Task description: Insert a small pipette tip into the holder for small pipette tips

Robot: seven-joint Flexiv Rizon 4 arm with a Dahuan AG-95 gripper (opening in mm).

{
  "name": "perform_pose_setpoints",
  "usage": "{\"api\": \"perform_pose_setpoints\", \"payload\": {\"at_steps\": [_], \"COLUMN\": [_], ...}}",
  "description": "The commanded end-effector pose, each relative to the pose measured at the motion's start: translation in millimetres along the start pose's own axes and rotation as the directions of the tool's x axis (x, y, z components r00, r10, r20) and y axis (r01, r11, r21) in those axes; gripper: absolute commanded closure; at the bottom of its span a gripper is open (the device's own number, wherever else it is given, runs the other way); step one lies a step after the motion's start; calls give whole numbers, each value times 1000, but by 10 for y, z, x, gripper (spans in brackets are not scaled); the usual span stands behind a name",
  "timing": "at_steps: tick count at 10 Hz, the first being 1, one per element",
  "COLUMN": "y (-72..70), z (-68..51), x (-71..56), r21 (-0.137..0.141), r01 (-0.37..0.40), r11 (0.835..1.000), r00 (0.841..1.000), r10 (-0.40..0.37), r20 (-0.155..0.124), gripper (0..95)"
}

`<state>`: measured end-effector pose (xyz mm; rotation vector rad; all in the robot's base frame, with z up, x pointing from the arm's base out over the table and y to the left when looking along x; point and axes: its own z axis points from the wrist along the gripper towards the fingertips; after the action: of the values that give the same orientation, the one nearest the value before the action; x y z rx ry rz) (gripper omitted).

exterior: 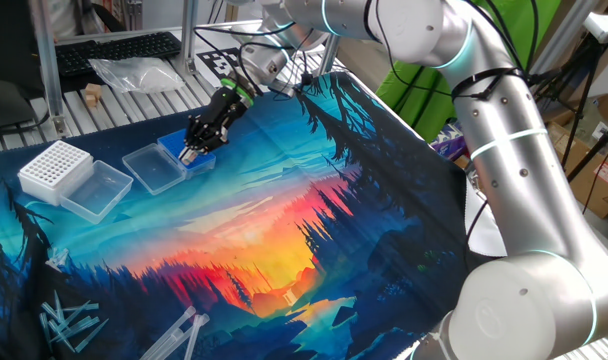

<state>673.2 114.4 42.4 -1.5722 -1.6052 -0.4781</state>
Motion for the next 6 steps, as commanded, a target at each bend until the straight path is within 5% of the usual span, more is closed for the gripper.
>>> {"api": "perform_pose_setpoints", "payload": {"at_steps": [1,6], "y": [7,-29], "z": [-8,-24], "x": [0,0], "r21": [2,1], "r01": [11,21], "r11": [1000,1000], "r00": [1000,1000], "r10": [-12,-21], "r20": [6,21], "gripper": [950,950]}}
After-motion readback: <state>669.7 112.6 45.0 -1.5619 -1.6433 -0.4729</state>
